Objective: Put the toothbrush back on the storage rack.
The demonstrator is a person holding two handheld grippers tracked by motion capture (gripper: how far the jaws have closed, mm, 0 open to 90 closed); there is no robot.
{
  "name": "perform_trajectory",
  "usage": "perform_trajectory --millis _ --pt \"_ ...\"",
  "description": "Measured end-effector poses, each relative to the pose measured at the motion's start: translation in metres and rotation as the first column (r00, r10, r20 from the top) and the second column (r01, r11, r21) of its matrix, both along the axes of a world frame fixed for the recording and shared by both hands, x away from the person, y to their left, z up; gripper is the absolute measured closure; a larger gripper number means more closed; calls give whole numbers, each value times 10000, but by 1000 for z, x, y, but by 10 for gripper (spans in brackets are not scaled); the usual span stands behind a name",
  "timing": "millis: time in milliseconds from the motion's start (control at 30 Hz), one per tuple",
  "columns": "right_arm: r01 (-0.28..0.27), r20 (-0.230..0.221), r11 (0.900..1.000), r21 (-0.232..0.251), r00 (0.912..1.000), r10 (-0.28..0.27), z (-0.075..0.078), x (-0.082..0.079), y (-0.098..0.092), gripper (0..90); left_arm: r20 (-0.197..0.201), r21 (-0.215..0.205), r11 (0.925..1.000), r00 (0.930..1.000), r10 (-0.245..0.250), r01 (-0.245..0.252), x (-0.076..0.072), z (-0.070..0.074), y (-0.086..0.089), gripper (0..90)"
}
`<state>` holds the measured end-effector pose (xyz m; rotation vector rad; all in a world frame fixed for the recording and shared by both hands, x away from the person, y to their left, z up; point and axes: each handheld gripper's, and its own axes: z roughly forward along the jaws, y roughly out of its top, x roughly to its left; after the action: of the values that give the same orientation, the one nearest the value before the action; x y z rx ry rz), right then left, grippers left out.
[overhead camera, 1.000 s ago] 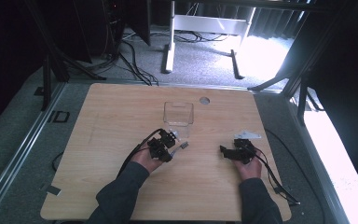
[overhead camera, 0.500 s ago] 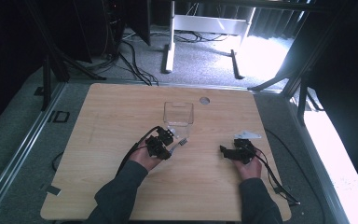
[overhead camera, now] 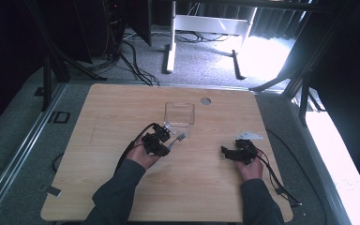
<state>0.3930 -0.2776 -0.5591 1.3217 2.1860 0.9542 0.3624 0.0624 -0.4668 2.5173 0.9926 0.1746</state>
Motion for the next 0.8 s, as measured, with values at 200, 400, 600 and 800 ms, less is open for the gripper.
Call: perform_trajectory --millis 200,400,600,800 --pt "0 1 10000 0 10000 0 0 0 0 237 123 -297 9995 9999 107 -103 0 4 4 816" --pt "3 0 10000 2 10000 -3 0 0 0 237 279 -461 9989 9996 108 -95 0 7 7 816" --pt "9 0 10000 8 10000 -9 0 0 0 236 537 -646 9979 9985 119 -84 0 11 9 817" --pt "15 -3 10000 18 10000 -15 0 0 0 237 748 -822 9966 9971 153 -91 -1 14 11 816"
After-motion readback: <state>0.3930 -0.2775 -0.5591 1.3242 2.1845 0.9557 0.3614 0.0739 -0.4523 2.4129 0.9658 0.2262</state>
